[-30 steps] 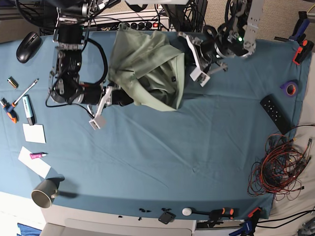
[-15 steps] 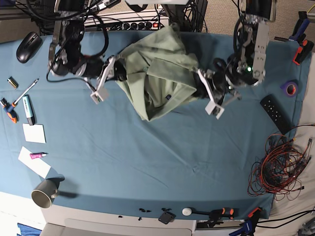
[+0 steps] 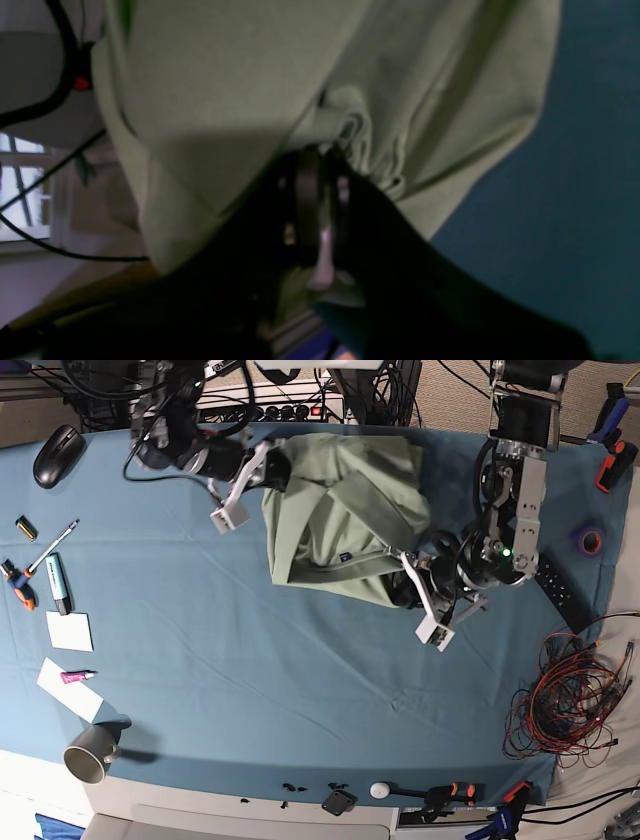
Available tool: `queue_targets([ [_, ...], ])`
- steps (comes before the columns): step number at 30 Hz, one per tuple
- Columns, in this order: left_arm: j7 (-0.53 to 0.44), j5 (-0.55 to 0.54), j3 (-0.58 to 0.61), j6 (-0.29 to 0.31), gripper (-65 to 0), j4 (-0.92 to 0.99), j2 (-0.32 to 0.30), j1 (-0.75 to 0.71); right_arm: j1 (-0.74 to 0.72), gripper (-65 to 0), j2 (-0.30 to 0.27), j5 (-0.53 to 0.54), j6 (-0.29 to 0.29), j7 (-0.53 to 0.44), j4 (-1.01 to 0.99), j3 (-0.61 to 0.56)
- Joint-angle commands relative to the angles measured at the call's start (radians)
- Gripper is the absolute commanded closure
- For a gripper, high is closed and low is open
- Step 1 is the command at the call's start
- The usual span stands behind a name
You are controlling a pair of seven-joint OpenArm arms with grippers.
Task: Fold the T-shirt properly
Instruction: 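Grasp the bundle's sides with both grippers and flip it over, then release the bundle and move both grippers apart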
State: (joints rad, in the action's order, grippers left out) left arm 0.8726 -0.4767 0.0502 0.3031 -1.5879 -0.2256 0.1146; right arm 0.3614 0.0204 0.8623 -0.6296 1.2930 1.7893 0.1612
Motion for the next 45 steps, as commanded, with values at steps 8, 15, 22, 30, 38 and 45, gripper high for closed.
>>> queue_targets([
  [8,-0.044,-0.028,-0.007,0.037,0.0,0.05,0.061,0.052,0.021,0.0,0.071,-0.015,-0.006,-0.002,0.043,-0.002],
  [15,-0.044,0.02,-0.007,0.037,0.0,0.052,0.056,0.058,0.021,0.0,0.066,-0.041,-0.006,-0.012,0.043,0.033],
  [22,-0.043,0.019,-0.007,0.037,-29.5,0.052,0.026,0.059,0.021,-4.4,0.06,-0.032,-0.022,0.001,0.043,0.092],
  [30,-0.026,0.011,-0.009,0.026,-42.1,0.042,-0.031,0.108,0.011,-31.7,0.045,-0.021,-0.031,-0.033,0.043,0.102],
  [38,0.064,-0.089,-0.01,0.041,-41.9,0.021,-0.169,0.154,-0.07,-31.7,-0.033,-0.023,-0.032,-0.028,0.043,0.241],
  [45,0.216,-0.363,-0.01,0.214,-33.2,0.021,-0.278,0.149,-0.177,-31.6,-0.161,-0.058,-0.032,-0.029,0.043,0.351],
])
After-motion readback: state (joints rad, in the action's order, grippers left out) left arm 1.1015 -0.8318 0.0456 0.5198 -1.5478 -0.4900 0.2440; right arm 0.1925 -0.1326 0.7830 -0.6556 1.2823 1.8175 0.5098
